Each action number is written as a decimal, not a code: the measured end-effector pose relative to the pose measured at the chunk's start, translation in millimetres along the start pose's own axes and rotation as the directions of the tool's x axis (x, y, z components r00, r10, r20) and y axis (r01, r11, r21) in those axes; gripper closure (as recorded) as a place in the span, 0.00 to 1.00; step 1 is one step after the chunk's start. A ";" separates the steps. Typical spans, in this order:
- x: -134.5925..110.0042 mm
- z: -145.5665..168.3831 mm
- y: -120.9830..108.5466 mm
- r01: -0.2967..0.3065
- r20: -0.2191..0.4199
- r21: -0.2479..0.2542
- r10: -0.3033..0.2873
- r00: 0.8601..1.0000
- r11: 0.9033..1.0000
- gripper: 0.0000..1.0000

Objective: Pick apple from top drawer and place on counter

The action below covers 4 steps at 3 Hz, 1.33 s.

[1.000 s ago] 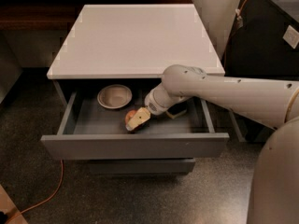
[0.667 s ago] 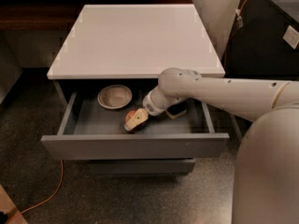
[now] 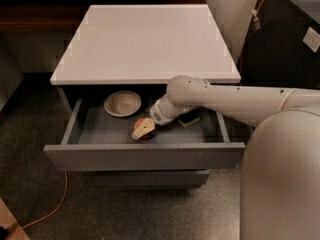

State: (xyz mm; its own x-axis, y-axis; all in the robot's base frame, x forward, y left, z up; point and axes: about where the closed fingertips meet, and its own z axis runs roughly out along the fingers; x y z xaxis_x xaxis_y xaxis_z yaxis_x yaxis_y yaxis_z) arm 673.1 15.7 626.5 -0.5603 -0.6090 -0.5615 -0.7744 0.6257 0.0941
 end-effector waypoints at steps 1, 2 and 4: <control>-5.2 -4.3 9.8 0.023 0.025 -0.025 -0.023 0.999 0.999 0.39; -12.8 -30.8 23.0 0.081 0.068 -0.039 -0.078 0.995 0.996 0.69; -22.9 -127.5 45.9 0.209 0.191 -0.022 -0.201 0.961 0.978 1.00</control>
Offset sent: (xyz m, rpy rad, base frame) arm -0.0295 0.0015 0.0683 0.0761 -0.1125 0.1285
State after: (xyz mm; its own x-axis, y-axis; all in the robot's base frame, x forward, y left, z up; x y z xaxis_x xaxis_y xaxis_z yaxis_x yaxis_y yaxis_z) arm 612.9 -3.8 748.5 -0.3263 -0.6178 -0.7155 -0.8808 0.4734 -0.0071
